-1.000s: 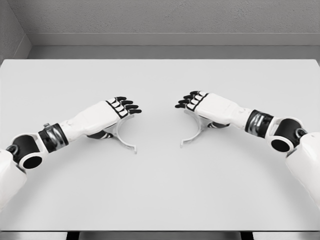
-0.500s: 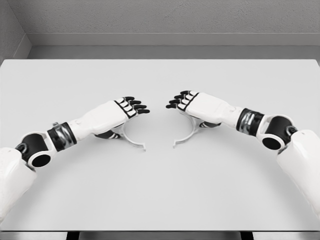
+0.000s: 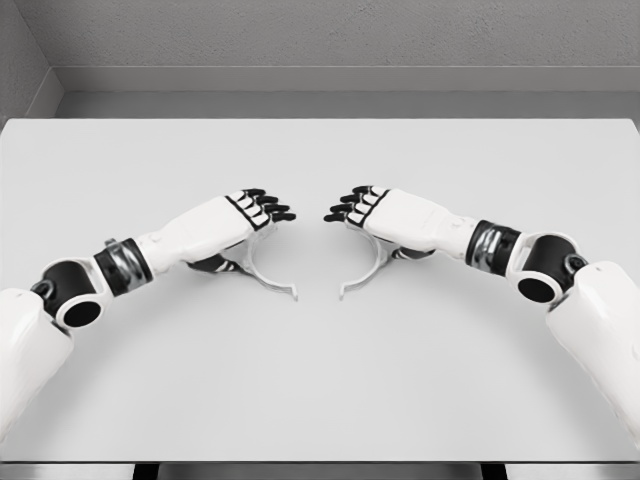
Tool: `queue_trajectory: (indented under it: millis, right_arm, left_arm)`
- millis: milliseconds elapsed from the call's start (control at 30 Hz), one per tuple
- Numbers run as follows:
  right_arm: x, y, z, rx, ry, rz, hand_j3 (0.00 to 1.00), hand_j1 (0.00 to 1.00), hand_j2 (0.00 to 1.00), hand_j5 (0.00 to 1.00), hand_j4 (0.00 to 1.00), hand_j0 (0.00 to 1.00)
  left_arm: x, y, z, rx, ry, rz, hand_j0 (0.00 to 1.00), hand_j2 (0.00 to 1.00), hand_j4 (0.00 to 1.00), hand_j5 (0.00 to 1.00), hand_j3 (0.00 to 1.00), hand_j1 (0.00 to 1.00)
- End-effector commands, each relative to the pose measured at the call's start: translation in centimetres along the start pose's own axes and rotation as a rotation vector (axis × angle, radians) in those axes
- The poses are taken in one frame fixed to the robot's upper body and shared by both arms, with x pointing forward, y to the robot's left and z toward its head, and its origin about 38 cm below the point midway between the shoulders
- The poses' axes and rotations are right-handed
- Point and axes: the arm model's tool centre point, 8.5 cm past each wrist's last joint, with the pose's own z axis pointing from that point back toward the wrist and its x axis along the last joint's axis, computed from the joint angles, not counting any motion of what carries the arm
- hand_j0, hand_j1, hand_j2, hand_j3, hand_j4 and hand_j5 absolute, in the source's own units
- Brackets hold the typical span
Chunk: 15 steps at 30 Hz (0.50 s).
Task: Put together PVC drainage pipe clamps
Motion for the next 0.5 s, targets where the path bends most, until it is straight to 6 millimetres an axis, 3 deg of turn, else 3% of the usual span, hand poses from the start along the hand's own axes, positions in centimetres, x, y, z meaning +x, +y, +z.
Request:
queue_trajectory:
  millis: [0, 467]
  right_arm:
    - [0.3, -0.2, -0.4, -0.012, -0.009, -0.007, 1.00, 1.00, 1.00, 1.00, 1.00, 1.00]
    - [1.6, -0.5, -1.7, -0.030, -0.043, -0.012, 1.00, 1.00, 1.00, 1.00, 1.00, 1.00]
  left_arm:
    - [-0.4, -0.4, 0.2, -0.006, 0.013, 0.016, 1.00, 1.00, 1.00, 1.00, 1.00, 1.00]
    - [-0.6, -0.6, -0.2, -0.008, 0.015, 0.024, 1.00, 1.00, 1.00, 1.00, 1.00, 1.00]
